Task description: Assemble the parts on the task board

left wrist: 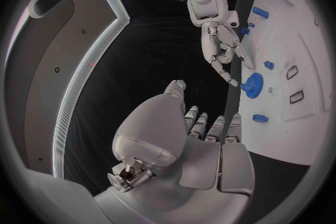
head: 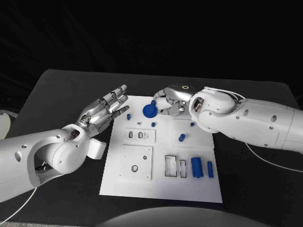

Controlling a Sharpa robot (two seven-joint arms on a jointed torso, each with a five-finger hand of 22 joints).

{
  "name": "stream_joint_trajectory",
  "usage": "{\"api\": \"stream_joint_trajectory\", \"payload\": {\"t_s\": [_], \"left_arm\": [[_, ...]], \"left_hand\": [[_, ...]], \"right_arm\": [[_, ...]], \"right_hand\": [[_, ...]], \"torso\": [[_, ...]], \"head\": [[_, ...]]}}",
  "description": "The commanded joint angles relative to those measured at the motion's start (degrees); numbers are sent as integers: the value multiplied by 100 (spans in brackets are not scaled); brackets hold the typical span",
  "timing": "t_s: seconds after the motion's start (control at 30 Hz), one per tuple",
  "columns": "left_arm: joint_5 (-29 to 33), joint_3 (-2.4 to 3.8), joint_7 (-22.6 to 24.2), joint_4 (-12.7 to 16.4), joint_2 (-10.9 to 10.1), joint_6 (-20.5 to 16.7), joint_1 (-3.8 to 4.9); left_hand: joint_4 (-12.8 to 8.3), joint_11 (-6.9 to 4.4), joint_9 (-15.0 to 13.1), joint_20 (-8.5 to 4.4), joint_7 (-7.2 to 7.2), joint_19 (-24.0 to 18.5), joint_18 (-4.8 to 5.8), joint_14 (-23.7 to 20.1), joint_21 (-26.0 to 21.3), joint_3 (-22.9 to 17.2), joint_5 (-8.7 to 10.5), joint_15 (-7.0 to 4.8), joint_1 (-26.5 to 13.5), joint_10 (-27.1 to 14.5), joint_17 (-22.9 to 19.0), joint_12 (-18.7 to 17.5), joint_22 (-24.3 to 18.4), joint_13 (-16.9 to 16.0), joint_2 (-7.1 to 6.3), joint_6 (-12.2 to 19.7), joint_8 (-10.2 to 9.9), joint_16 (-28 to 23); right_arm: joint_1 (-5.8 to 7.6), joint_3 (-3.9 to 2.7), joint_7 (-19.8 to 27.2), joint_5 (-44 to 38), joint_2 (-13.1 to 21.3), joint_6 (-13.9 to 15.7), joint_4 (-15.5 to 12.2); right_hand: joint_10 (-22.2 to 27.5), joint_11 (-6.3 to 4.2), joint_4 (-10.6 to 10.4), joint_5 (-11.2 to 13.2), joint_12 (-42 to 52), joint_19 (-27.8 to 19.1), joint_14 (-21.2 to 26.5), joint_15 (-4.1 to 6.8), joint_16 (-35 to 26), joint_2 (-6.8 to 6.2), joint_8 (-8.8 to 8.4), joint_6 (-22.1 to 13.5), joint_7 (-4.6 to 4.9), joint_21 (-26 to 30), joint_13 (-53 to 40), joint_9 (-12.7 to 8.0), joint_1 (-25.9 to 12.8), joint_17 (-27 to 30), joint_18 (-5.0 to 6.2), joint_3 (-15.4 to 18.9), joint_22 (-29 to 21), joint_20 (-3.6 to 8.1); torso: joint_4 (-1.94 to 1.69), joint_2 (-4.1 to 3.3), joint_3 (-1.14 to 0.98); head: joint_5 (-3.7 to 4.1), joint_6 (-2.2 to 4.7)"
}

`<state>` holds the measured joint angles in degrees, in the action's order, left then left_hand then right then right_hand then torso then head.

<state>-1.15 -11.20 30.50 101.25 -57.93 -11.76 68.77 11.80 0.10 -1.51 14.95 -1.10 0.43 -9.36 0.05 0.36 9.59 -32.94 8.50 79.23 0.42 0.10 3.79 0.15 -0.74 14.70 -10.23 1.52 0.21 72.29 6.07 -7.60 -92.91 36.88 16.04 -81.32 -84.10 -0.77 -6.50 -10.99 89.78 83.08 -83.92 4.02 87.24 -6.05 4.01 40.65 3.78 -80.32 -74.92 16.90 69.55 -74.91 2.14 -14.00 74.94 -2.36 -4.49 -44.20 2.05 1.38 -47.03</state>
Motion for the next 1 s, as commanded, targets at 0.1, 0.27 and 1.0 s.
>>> {"api": "stream_joint_trajectory", "payload": {"t_s": [0.1,0.27,1.0], "left_arm": [[12,1,35,4,5,129,2],[12,0,51,4,8,139,2],[-19,-9,88,40,-43,112,2]], "left_hand": [[-41,44,-8,51,-52,-2,-95,0,-4,2,-30,41,24,-7,-6,30,10,-10,47,4,30,-15],[-54,66,-10,61,-62,0,-96,2,-1,-7,-36,51,24,-1,-4,50,11,-14,50,-6,32,-12],[-80,91,-13,72,-62,4,-96,6,1,-11,-43,61,19,12,-1,84,13,-20,32,-29,38,-5]], "right_arm": [[-19,2,204,70,91,10,-84],[-29,2,226,75,204,131,-176],[258,29,27,349,2219,269,-1203]], "right_hand": [[-590,-43,36,-69,22,-40,-487,41,-54,32,29,67,-10,47,-1508,-27,67,-1168,112,7,609,26],[-590,-42,48,-123,22,-33,-490,45,-46,52,37,105,-2,43,-1508,-52,103,-1178,109,2,618,32],[-419,-49,-213,373,-171,-4,-448,57,-262,43,53,355,4,109,-1366,-267,33,-979,112,232,610,46]], "torso": [[3,-3,-1],[-10,0,2],[69,3,5]], "head": [[-3,-10],[9,12],[-12,19]]}}
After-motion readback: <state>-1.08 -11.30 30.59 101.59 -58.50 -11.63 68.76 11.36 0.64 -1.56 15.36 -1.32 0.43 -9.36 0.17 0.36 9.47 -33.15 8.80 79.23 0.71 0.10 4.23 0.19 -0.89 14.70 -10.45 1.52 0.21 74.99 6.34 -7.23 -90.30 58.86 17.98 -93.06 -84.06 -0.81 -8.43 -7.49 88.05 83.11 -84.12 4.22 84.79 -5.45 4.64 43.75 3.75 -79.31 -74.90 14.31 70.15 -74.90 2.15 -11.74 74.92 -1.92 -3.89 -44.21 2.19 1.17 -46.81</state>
